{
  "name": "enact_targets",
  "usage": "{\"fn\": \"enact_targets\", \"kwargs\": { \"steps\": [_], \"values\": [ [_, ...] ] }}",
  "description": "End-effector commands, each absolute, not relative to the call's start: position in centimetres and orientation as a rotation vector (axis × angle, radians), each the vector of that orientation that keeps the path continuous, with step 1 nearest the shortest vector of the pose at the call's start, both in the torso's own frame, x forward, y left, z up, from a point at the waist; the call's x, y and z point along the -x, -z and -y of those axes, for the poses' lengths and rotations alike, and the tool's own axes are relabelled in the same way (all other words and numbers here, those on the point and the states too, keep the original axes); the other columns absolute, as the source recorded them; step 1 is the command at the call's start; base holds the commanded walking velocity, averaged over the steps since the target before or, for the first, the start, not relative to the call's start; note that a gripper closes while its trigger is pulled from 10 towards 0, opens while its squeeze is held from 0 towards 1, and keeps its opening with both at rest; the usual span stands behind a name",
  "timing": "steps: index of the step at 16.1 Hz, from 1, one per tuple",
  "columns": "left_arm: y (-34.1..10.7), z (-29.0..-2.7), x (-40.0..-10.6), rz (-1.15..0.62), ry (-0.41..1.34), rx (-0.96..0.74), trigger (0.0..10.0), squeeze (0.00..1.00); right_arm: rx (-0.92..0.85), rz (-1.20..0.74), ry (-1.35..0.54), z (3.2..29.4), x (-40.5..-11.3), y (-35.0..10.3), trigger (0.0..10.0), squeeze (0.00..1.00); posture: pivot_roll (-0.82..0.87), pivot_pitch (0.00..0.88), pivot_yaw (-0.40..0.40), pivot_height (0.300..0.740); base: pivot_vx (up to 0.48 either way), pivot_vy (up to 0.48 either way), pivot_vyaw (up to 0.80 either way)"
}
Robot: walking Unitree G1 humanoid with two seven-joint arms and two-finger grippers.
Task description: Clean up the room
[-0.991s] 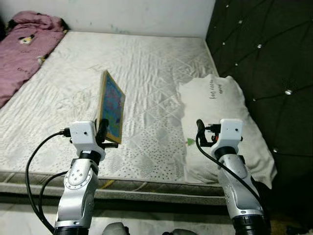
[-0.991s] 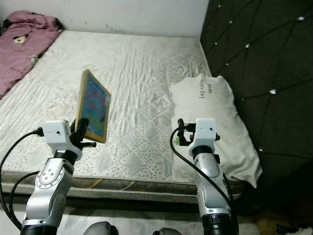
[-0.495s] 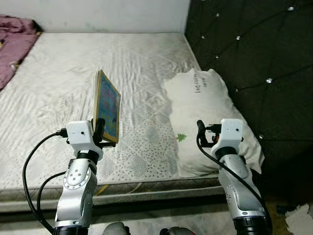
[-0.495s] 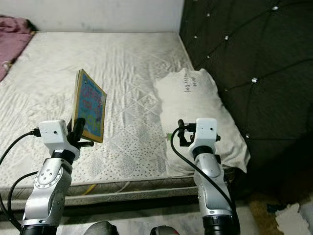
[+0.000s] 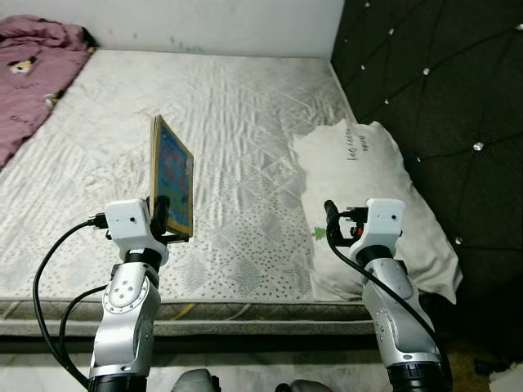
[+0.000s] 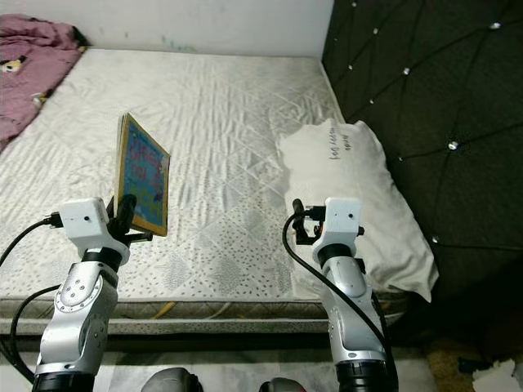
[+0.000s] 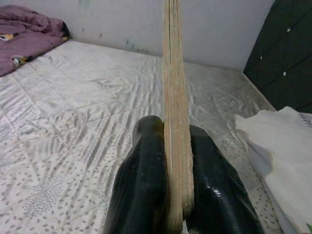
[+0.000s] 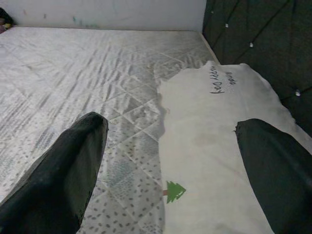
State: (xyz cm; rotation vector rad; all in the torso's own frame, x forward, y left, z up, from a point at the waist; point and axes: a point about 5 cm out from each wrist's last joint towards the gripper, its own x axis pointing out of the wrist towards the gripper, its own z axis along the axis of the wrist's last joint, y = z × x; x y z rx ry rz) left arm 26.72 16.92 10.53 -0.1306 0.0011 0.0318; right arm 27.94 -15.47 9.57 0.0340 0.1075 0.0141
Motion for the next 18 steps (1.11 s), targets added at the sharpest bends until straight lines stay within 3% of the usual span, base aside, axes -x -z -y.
{"fn": "enact_targets", "kwargs": {
  "steps": [1,14,18],
  "values": [
    [-11.33,-16.80,-27.06,0.038,-0.033,0.130,10.0,0.00,-0.033,-0.081,-0.016,15.62,-27.99,-10.21,10.0,0.00,0.02,0.034,-0.031,0.740,0.000,0.000,0.00],
    [-11.45,-16.96,-27.28,0.045,-0.050,0.126,10.0,0.00,-0.035,-0.074,-0.042,15.16,-28.27,-10.27,10.0,0.00,0.03,0.030,-0.031,0.740,0.000,0.000,0.00],
    [-11.50,-16.98,-27.36,0.048,-0.060,0.129,10.0,0.00,-0.032,-0.075,-0.050,15.10,-28.38,-10.29,10.0,0.00,0.03,0.031,-0.035,0.691,0.000,0.000,0.00]
  ]
}}
